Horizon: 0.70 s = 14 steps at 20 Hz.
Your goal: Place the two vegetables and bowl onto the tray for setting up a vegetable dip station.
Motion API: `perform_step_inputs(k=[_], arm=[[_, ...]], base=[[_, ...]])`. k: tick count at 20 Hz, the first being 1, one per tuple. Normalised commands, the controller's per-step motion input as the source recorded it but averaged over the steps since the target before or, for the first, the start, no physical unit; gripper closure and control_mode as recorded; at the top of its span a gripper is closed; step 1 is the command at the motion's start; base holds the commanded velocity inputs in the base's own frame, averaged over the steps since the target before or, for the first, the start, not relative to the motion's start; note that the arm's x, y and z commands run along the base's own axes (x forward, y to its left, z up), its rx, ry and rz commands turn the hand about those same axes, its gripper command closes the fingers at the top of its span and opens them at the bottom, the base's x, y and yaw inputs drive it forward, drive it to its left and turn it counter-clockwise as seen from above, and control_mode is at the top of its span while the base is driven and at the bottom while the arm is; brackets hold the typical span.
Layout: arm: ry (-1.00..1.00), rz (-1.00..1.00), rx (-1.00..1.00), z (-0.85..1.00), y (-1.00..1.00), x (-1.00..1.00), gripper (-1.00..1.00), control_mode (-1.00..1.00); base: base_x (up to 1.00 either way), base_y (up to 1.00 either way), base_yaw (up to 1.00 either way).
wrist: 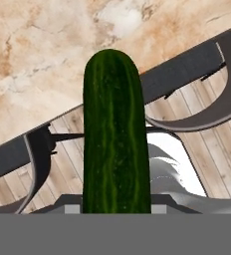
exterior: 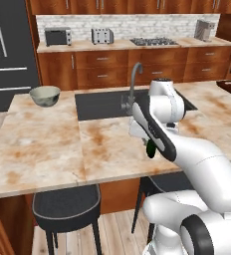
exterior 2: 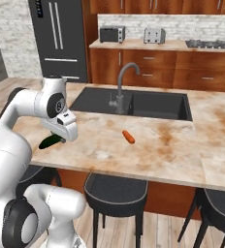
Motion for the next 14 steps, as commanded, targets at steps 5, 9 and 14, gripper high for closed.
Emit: perform_step_inputs(k=[5,9,14], arm=[[0.0,0.0,0.0,0.0,0.0,0.0,1.0,1.0],[0.0,0.0,0.0,0.0,0.0,0.0,1.0,1.0],[0.0,0.0,0.0,0.0,0.0,0.0,1.0,1.0]], base=[[-0.5,0.01,0.0],[-0.38,0.28,0.0],[-0.35,0.52,-0.01]])
